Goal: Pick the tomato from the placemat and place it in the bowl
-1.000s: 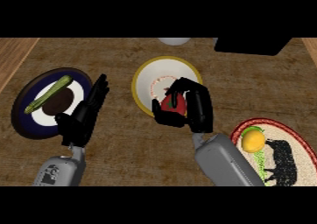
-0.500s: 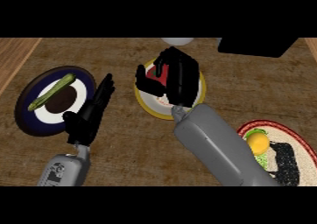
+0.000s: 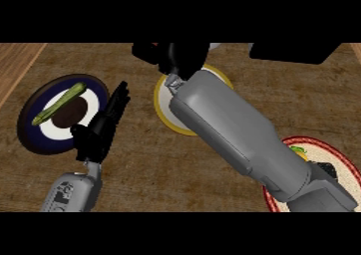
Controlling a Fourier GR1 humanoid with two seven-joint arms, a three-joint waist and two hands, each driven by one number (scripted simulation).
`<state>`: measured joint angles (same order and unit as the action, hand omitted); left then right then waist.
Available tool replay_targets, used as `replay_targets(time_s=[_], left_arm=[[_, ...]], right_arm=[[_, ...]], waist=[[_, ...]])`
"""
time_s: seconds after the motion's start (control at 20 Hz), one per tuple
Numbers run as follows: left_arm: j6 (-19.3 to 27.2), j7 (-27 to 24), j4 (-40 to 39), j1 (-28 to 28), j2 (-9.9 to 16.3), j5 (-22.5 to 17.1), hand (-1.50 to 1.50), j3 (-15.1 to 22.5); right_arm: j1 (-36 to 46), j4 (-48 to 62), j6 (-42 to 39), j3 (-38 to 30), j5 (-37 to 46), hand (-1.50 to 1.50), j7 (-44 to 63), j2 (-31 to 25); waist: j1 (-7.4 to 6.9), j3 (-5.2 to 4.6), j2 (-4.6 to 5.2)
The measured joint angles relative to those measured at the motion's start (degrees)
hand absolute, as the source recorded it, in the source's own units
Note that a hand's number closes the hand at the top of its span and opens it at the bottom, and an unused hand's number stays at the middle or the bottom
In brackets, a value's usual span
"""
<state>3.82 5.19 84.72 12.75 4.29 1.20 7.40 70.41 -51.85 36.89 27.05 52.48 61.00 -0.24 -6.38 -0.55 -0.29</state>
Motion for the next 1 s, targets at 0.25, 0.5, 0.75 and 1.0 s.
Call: replay_targets(time_s=[0.25,0.5,0.75,1.0], left_arm=[[0.29,-0.10,0.53,0.07,-0.06,0.22,0.00,-0.07],[0.55,-0.27,0.39,0.21,-0.12,0.30,0.00,-0.46],[0.84,-0.89,0.22,-0.33,-0.53,0.51,0.00,-0.43],[1.29,-1.30,1.16,-1.66,-0.76,0.74,0.00,-0.38]], right_arm=[[7.11,9.21,-5.29,1.29,2.24,1.50,5.68,-0.12],[9.77,15.54,-7.57,3.89,2.16,1.50,7.52,-0.26],[7.76,19.06,-6.96,6.00,1.73,1.50,7.55,-0.38],[4.42,22.37,-5.26,6.55,1.64,1.50,6.77,-0.40]], waist=[[0.31,0.12,0.40],[0.94,0.25,0.80],[1.52,0.34,0.96],[2.31,0.43,0.91]])
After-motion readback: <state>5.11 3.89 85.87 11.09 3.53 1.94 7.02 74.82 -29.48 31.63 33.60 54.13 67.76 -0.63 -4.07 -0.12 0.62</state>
